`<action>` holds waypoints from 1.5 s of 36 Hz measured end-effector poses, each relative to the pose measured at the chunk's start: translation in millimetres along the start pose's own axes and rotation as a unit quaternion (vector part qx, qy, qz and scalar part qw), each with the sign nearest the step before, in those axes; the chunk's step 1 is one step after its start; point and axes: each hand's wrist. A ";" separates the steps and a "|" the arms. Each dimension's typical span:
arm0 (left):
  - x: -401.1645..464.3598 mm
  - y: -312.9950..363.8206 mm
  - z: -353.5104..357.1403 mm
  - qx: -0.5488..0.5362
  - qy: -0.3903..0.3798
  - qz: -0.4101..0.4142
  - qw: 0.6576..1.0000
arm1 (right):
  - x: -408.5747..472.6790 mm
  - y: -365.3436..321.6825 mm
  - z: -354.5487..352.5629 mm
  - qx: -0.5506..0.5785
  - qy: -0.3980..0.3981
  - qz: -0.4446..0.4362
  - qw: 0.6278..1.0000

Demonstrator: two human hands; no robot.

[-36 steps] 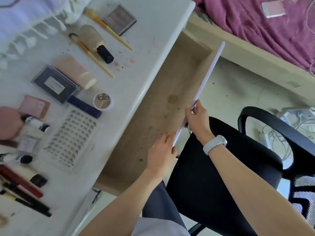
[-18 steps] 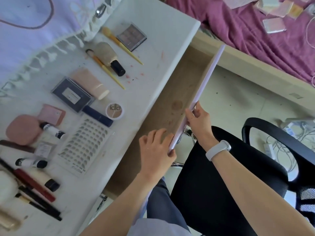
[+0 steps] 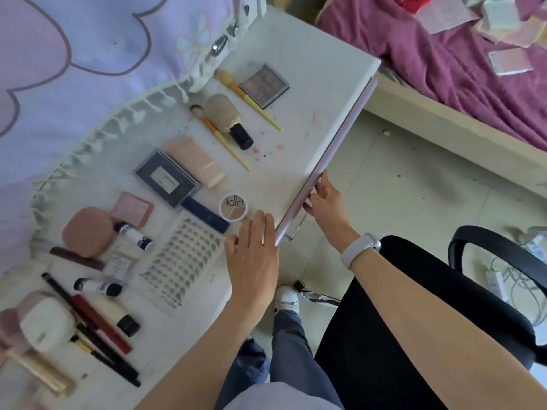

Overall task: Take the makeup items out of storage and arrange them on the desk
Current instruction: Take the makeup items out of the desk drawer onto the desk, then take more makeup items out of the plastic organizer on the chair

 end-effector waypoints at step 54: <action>-698.4 333.4 -126.3 -0.120 -0.274 0.707 0.641 | -827.4 558.5 -206.6 0.049 0.597 0.313 0.737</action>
Point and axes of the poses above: each hand's wrist, its own x-axis towards the middle knuckle, its own z-axis out of the palm, y = z × x, and after that the axes turned 8 degrees about y, right-handed
